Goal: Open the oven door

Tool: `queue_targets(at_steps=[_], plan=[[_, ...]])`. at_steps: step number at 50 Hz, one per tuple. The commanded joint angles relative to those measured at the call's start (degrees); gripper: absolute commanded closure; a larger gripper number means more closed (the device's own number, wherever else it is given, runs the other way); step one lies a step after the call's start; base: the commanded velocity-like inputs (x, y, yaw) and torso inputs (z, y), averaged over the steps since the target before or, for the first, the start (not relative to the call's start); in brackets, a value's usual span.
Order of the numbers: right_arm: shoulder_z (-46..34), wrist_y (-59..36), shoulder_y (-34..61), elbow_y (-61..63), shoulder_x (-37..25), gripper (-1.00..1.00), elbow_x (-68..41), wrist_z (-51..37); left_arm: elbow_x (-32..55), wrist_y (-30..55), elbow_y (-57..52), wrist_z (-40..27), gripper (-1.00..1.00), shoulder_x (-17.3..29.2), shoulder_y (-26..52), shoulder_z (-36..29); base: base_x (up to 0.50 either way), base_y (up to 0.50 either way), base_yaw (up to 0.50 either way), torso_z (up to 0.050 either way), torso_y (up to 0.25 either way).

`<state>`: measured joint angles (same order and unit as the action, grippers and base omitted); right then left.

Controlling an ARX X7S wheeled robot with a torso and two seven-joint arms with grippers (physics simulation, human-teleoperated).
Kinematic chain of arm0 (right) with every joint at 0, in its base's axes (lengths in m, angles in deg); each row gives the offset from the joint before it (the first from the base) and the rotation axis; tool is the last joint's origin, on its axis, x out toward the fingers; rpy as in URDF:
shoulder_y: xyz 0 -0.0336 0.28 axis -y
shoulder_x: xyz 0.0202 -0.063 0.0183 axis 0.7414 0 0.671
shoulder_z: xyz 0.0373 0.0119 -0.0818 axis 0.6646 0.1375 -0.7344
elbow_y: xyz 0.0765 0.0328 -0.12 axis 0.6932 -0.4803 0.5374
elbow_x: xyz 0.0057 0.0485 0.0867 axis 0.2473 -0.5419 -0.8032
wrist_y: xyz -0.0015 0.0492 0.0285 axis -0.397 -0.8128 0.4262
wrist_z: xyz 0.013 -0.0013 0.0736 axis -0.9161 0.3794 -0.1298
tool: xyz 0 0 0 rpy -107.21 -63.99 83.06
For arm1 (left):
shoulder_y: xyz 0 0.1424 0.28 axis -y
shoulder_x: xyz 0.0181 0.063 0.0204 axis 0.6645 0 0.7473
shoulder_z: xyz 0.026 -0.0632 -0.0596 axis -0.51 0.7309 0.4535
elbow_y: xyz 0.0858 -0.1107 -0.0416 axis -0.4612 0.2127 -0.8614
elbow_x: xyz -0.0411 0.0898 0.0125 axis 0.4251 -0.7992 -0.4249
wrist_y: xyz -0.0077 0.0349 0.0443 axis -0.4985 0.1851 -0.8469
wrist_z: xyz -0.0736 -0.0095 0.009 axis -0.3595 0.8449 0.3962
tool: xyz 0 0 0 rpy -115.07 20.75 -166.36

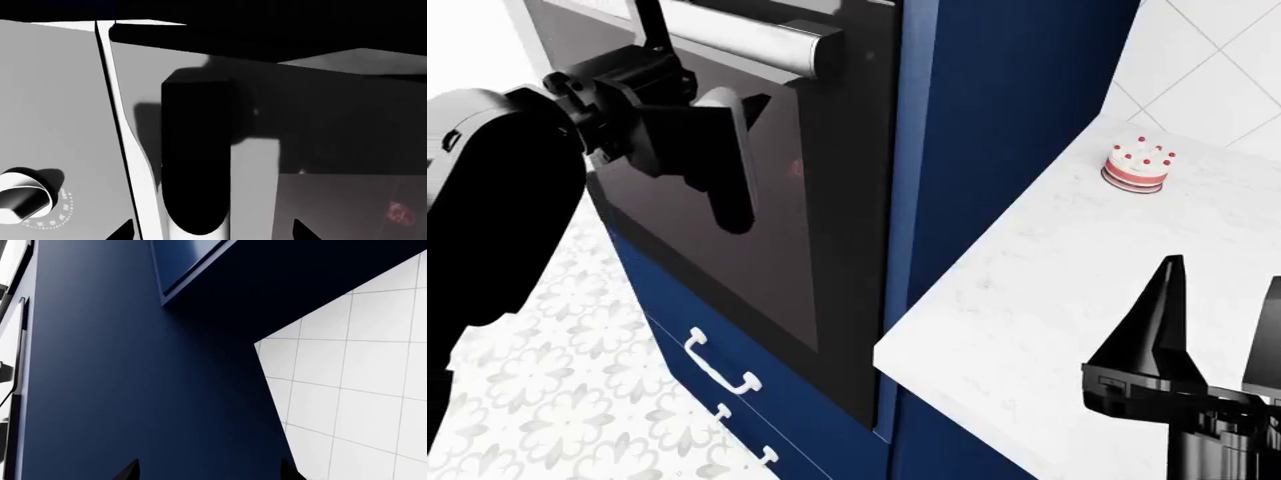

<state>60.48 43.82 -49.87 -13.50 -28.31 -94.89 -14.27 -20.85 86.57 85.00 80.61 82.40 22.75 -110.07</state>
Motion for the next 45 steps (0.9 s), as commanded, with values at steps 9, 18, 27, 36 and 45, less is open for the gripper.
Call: queue_targets(at_steps=[9,18,27,36,45], plan=[[-0.1,0.1,0.26,-0.23,-0.14,-1.0,-0.01,-0.28,-0.74,-0.23,0.88,-0.4,1.0,-0.02,0.17,-0.65,0.0,0.0,0.0,0.0,0.0],[-0.25,0.36,0.06,-0.3,-0.15,-1.0,0.13,-0.25,-0.5,-0.06,0.12,-0.47,1.0,0.28,-0.01,-0.36,0.0,0.0,0.0,0.0,0.0],[-0.25,0.49,0.08,-0.33,-0.23,-1.0,0.06,-0.34,-0.34,0.09,-0.25,-0.49,1.0,0.63,-0.44,-0.29,0.0,0.0,0.0,0.0,0.0],[-0.28,0.67,-0.05,-0.26,-0.26,-1.0,0.08,-0.44,-0.28,0.63,-1.33,-0.92,1.0,1.09,-1.1,0.17,0.0,0.0,0.0,0.0,0.0],[-0.34,0.77,-0.04,-0.22,-0.3,-1.0,0.15,-0.57,-1.65,1.6,-7.46,-7.69,1.0,3.17,-5.3,3.94,0.0,0.0,0.0,0.0,0.0]])
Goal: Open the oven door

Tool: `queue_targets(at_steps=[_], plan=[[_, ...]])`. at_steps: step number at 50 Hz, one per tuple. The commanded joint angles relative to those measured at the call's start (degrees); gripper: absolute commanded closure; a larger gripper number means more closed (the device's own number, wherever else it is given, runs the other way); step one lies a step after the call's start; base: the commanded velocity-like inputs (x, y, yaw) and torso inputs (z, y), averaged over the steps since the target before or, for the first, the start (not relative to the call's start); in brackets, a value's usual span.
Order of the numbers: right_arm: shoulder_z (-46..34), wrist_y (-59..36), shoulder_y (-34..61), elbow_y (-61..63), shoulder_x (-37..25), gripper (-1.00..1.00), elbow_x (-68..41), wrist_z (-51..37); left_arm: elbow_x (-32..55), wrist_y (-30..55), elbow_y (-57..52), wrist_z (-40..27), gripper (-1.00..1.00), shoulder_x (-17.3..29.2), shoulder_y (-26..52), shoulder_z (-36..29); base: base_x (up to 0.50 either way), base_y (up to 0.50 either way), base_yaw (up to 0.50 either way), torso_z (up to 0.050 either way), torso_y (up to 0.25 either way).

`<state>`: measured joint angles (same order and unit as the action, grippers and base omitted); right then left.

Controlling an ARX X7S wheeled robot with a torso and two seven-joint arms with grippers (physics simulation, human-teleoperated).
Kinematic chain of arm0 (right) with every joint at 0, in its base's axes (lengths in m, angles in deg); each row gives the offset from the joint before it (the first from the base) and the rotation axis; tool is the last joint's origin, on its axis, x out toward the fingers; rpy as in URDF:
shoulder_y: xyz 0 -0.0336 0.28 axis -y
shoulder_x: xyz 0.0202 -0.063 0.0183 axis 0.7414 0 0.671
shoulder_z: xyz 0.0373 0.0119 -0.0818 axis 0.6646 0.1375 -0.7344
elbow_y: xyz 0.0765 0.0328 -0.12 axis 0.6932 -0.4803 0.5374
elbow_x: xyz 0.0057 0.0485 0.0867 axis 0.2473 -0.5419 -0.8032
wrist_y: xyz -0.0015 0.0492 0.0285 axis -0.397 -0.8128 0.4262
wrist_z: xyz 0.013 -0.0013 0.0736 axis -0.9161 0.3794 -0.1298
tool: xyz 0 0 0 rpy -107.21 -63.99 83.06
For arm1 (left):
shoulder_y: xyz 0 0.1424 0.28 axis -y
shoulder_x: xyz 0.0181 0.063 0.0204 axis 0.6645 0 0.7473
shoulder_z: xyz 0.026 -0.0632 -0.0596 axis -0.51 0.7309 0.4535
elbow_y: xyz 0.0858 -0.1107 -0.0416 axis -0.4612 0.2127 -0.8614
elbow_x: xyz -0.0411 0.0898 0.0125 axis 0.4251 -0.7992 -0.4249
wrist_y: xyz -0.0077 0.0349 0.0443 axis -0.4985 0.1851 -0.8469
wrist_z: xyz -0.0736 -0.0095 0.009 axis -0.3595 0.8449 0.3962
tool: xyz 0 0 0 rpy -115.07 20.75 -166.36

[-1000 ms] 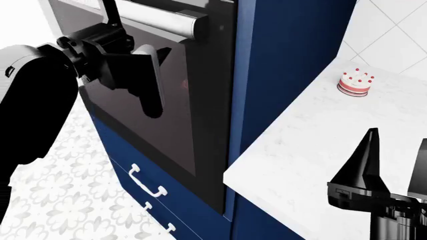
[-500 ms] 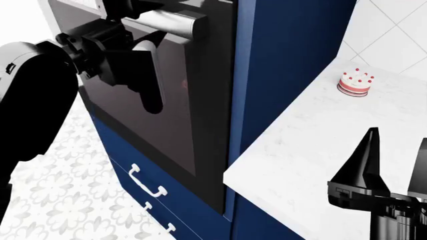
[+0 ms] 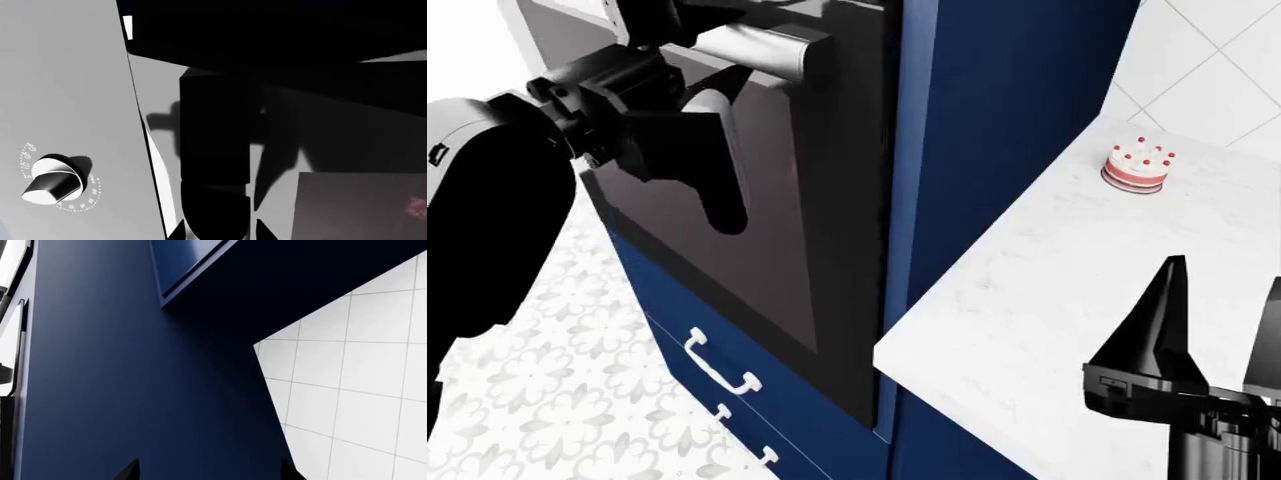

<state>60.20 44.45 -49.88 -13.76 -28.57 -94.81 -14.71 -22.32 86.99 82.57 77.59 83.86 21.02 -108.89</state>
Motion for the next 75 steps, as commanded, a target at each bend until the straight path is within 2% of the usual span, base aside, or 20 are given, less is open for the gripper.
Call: queue_targets(at_steps=[1,31,50,69,75], plan=[[-0.08,0.1,-0.06,0.07,-0.07,-1.0,0.05,-0.15,-0.19,1.28,-5.55,-4.77,1.0,2.05,-3.95,2.93,0.0,0.0,0.0,0.0,0.0],[-0.35,0.24,0.15,-0.04,-0.39,-1.0,0.09,-0.39,-1.51,7.7,-23.51,-14.6,1.0,9.25,-20.57,11.58,0.0,0.0,0.0,0.0,0.0],[-0.42,0.51,-0.16,0.17,-0.59,-1.0,0.06,-0.56,-1.61,10.87,-32.57,-20.95,1.0,13.42,-34.52,17.19,0.0,0.0,0.0,0.0,0.002],[-0.59,0.73,-0.16,0.18,-0.7,-1.0,0.13,-0.71,-4.37,10.75,-37.25,-30.38,1.0,14.11,-45.88,21.36,0.0,0.0,0.0,0.0,0.002],[-0.63,0.74,-0.07,0.12,-0.7,-1.0,0.18,-0.8,-3.79,11.17,-38.95,-34.12,1.0,15.09,-51.76,25.01,0.0,0.0,0.0,0.0,0.002]])
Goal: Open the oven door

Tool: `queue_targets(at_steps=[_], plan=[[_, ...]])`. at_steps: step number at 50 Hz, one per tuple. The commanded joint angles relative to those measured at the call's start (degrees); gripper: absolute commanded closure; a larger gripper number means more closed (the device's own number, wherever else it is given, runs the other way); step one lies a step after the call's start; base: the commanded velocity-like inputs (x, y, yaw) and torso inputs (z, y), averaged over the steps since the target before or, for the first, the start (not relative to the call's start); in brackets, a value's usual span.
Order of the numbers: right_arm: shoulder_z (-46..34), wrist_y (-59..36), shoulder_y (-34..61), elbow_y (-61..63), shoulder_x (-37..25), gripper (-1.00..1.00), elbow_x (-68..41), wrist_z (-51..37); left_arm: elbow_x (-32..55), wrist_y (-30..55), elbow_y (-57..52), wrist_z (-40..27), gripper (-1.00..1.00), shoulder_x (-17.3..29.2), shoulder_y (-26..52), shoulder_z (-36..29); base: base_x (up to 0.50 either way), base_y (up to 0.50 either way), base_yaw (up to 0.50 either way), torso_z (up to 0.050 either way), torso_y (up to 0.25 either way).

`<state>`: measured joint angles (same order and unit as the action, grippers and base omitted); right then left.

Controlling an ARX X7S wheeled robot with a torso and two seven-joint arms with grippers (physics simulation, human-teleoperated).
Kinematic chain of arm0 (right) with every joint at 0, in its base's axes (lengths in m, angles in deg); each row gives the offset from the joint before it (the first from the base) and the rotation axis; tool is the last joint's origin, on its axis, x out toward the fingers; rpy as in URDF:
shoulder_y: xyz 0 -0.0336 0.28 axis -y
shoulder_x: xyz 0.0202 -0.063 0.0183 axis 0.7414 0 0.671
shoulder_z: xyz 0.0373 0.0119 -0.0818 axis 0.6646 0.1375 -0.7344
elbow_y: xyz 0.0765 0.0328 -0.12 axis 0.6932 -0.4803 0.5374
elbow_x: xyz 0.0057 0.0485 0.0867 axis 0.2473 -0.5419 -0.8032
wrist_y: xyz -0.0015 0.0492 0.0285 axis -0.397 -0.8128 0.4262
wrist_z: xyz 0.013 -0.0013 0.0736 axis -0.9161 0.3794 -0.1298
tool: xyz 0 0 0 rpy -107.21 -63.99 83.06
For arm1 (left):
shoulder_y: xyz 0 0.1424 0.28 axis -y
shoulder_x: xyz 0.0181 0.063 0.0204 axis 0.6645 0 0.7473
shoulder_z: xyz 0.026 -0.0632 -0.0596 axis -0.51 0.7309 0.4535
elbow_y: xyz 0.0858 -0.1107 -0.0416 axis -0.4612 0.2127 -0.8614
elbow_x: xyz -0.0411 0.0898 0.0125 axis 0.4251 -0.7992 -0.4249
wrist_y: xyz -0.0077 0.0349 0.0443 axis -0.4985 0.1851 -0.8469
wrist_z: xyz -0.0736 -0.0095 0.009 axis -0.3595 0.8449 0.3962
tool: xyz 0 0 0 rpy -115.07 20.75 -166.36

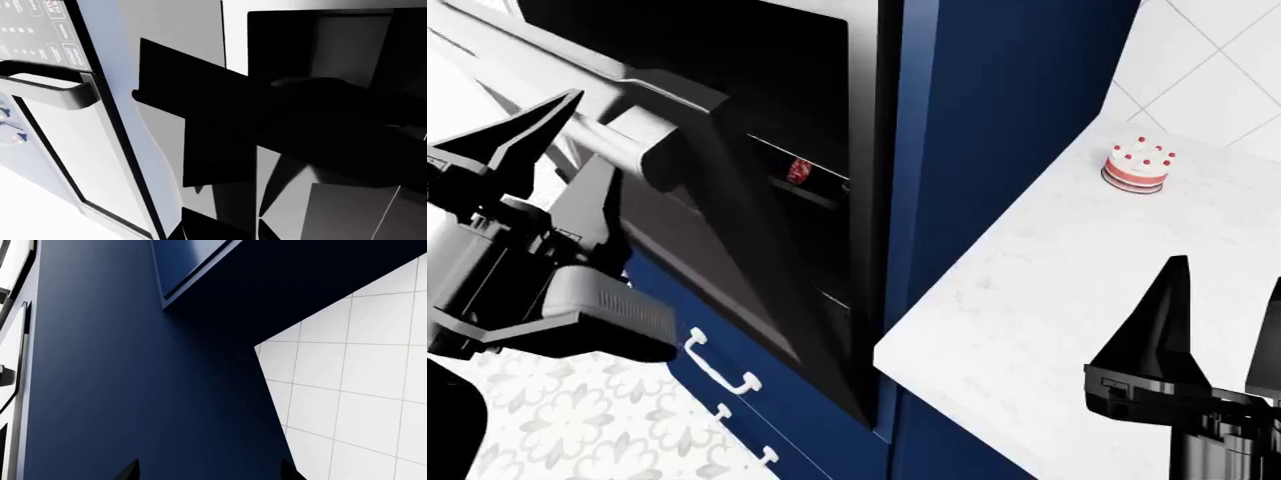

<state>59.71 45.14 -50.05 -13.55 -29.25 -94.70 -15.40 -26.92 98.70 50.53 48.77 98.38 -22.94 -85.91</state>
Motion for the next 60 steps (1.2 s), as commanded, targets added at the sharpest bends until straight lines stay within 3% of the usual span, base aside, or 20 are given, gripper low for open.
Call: queue_targets(at_steps=[1,8,37,60], plan=[[-0.17,0.07,0.13,-0.12,-0.01,-1.0,0.11,-0.1,0.69,-0.42,-7.25,-5.5,1.0,0.88,-8.56,2.45,0.0,0.0,0.0,0.0,0.0],[-0.23,0.09,0.13,-0.06,-0.09,-1.0,0.11,-0.17,0.93,0.31,-10.13,-7.37,1.0,2.82,-16.02,6.19,0.0,0.0,0.0,0.0,0.001],[-0.37,0.42,-0.03,-0.02,-0.28,-1.0,0.28,-0.55,0.36,2.13,-15.96,-8.47,1.0,6.82,-33.41,16.61,0.0,0.0,0.0,-0.001,0.001],[-0.46,1.09,-0.18,0.16,-0.34,-1.0,-0.31,-0.78,-1.54,-1.93,-16.96,-13.39,1.0,4.54,-48.8,26.23,0.0,0.0,0.0,0.0,0.0]])
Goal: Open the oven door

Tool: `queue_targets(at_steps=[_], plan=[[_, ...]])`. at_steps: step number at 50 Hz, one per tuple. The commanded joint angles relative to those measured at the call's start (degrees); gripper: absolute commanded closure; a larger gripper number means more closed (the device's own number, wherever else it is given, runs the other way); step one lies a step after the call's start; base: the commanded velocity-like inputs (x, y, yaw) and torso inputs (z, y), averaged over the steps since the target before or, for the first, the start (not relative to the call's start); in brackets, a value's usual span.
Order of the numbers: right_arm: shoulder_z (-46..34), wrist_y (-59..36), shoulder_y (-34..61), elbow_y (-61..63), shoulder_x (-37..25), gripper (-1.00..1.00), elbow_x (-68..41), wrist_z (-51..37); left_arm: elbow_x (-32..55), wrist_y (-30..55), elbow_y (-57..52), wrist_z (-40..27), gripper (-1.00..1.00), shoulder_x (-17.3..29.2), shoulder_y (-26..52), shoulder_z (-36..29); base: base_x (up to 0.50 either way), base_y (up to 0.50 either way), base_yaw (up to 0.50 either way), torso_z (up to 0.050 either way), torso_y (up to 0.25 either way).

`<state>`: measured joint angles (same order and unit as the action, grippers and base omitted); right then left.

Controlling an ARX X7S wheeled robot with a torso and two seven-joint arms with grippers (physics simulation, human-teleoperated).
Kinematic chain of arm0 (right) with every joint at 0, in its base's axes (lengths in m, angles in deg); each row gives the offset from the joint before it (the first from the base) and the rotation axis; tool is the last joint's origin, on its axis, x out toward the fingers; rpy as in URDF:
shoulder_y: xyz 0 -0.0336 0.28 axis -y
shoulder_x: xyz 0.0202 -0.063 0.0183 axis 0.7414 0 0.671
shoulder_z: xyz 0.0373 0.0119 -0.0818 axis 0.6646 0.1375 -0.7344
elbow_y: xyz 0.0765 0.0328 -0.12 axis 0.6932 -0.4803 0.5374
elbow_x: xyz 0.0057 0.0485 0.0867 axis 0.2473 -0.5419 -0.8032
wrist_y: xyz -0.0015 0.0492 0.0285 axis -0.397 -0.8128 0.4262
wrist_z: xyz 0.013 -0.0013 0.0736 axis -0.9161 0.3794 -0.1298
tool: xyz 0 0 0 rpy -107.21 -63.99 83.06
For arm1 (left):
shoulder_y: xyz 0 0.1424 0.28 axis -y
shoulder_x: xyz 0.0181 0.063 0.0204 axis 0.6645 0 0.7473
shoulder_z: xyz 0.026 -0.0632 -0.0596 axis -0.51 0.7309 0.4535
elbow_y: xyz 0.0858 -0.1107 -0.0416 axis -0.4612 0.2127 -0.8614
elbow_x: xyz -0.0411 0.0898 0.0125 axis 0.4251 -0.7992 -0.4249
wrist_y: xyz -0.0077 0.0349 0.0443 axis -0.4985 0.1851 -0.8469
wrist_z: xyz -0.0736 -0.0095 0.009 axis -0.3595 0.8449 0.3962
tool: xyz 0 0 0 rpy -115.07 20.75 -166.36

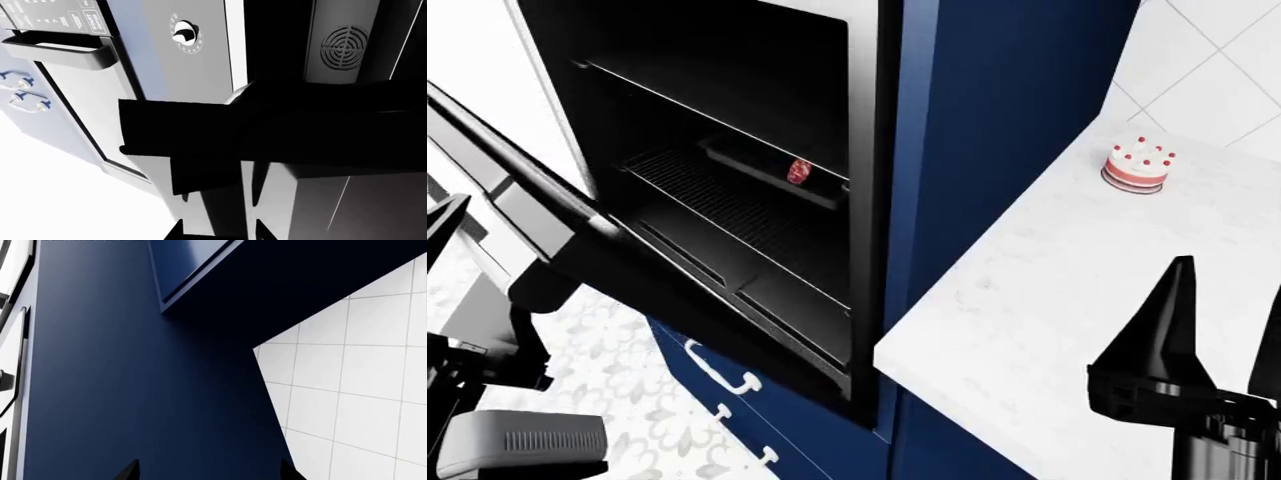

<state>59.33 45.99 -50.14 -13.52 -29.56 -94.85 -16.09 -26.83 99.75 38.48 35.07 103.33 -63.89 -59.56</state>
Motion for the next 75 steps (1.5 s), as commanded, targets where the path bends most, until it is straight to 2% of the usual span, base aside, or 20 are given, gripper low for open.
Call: queue_targets(at_steps=[1,11,19,26,35,39,51,66,75], plan=[[-0.07,0.35,-0.13,0.15,-0.02,-1.0,-0.27,-0.1,-1.76,-3.26,-5.08,0.03,1.0,-0.73,-8.92,0.63,0.0,0.0,0.0,0.0,0.0],[-0.04,1.02,-0.27,0.36,0.01,-1.0,-0.47,-0.09,-2.49,-6.96,-4.42,-3.83,1.0,-3.72,-15.34,4.56,0.0,0.0,0.0,-0.001,0.0],[-0.14,1.24,-0.37,0.57,-0.12,-1.0,-0.65,-0.07,-3.14,-12.67,-2.72,-9.79,1.0,-7.16,-21.16,7.96,0.0,0.0,0.0,-0.001,0.0],[-0.19,1.51,-0.61,0.76,-0.26,-1.0,-0.89,0.0,-4.16,-15.57,-1.03,-12.85,1.0,-9.34,-23.28,7.64,0.0,0.0,0.0,-0.001,0.0],[-0.24,1.85,-0.83,0.87,-0.39,-1.0,-1.14,0.06,-5.03,-19.35,-0.29,-13.61,1.0,-13.22,-28.93,12.0,0.0,0.0,0.0,0.0,0.0],[-0.31,2.17,-0.81,0.69,-0.29,-1.0,-0.94,0.17,-5.43,-23.82,1.38,-12.28,1.0,-17.79,-28.96,14.21,0.0,-0.01,0.0,-0.002,0.0],[-0.48,2.31,-0.65,0.66,-0.43,-1.0,-1.33,0.17,-5.97,-32.51,5.76,-12.17,1.0,-25.76,-28.93,18.16,0.0,0.0,0.0,0.0,0.0],[-0.46,2.37,-0.72,0.8,-0.44,-1.0,-1.43,-0.23,-5.95,-38.17,9.08,-11.7,1.0,-30.04,-28.41,19.92,0.0,0.0,0.0,-0.001,0.001],[-0.58,2.51,-0.65,0.78,-0.56,-1.0,-1.45,-0.17,-5.66,-44.68,13.16,-11.18,1.0,-34.98,-28.29,23.7,0.0,0.0,0.0,0.0,0.002]])
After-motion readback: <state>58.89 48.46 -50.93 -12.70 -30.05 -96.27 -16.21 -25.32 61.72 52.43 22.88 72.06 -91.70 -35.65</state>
